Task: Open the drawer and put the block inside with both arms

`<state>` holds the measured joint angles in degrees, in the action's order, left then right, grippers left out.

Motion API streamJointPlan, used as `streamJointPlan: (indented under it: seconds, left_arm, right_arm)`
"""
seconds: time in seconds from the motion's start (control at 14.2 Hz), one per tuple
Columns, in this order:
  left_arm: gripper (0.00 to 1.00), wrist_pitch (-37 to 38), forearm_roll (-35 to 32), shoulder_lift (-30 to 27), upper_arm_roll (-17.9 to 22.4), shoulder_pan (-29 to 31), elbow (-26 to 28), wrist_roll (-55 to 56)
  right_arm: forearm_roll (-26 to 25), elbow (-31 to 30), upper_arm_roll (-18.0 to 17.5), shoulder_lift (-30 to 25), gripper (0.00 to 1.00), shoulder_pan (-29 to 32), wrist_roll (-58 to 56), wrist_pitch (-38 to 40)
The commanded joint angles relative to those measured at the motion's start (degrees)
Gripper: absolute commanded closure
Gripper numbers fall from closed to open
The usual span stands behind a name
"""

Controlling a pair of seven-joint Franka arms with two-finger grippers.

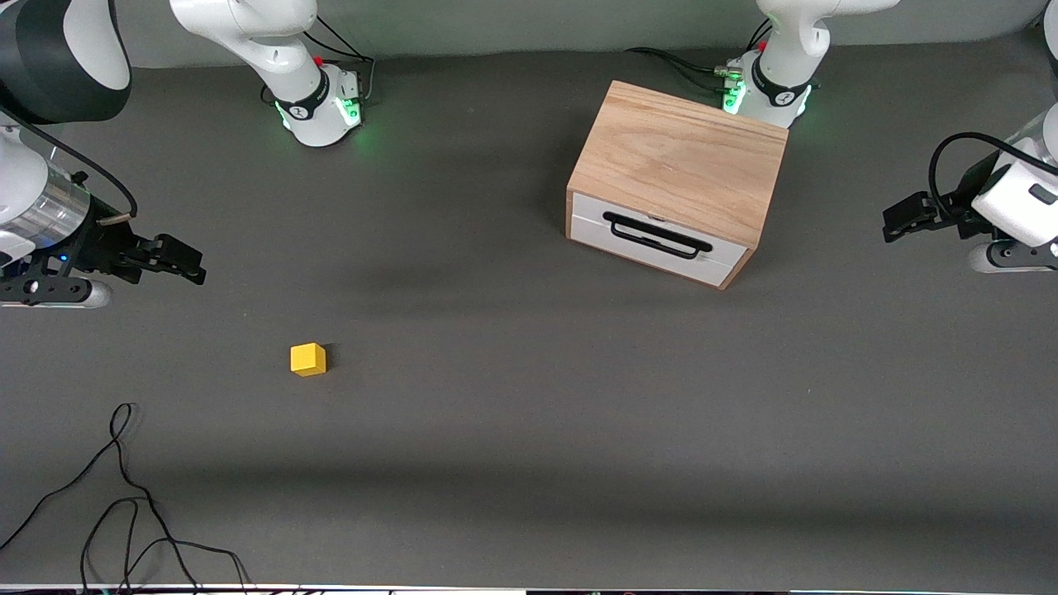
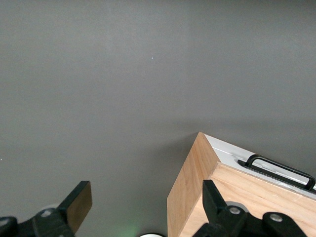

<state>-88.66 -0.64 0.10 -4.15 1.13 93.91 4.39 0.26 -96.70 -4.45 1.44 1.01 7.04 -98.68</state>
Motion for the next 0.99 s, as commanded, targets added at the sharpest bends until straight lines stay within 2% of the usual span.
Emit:
streamJointPlan:
  seconds: [0.0,0.56,0.92]
  left_arm:
    - [0.00,-0.46,-0.15,0.07,0.37,-0.52,-0.48,-0.79]
    - [0.00,-0.46,-0.15,0.42,0.29,-0.69,-0.48,-0.79]
    - [0.00,-0.02,1.07,0.33,0.28,-0.78,-0.48,0.52]
  right_arm:
    - [-0.34,0.46,-0.30,-0.12,0.00,-0.39,1.13,0.68]
    - [-0.17,-0.24,-0.12,0.76,0.00,-0.39,0.95,-0.37]
    - [-0.34,-0.07,0.23,6.38,0.00,-0.22,0.78,-7.04]
